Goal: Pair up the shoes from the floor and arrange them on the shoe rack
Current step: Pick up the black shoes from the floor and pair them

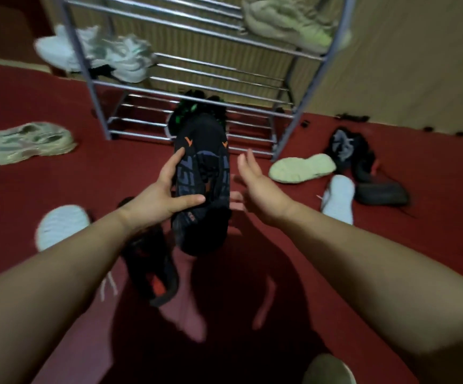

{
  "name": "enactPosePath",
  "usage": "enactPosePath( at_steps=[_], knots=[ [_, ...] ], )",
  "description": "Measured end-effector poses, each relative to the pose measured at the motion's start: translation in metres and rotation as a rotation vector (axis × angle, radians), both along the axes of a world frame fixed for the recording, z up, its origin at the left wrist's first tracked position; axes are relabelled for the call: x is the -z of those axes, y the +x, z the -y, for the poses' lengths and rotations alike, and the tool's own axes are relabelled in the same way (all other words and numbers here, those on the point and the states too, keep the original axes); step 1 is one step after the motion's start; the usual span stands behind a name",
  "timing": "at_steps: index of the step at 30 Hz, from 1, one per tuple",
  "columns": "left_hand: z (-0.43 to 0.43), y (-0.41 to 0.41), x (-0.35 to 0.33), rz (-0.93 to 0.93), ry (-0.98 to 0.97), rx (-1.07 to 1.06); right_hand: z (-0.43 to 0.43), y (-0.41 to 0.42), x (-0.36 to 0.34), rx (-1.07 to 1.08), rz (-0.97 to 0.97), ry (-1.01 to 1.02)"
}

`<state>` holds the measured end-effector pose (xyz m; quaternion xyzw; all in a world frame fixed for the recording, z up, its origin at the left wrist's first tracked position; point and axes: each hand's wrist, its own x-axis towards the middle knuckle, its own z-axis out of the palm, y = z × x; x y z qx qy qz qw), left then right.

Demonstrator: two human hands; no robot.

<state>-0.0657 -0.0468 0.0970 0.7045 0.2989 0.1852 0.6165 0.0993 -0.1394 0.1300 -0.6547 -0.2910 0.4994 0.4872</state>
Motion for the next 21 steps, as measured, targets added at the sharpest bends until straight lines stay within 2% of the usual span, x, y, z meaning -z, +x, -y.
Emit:
enactPosePath(
  at_steps=[4, 11, 21],
  knots=[
    [0.016, 0.065, -0.024, -0.003, 0.057, 0.145, 0.036, 0.061, -0.018, 0.001, 0.119, 0.067],
    [0.052, 0.194, -0.053, -0.031, 0.046, 0.297, 0.074, 0.179, -0.004, 0.143, 0.124, 0.194],
    [0.070, 0.340, -0.063, -0.177, 0.060, 0.406, 0.105, 0.303, -0.003, 0.327, 0.054, 0.092]
  ],
)
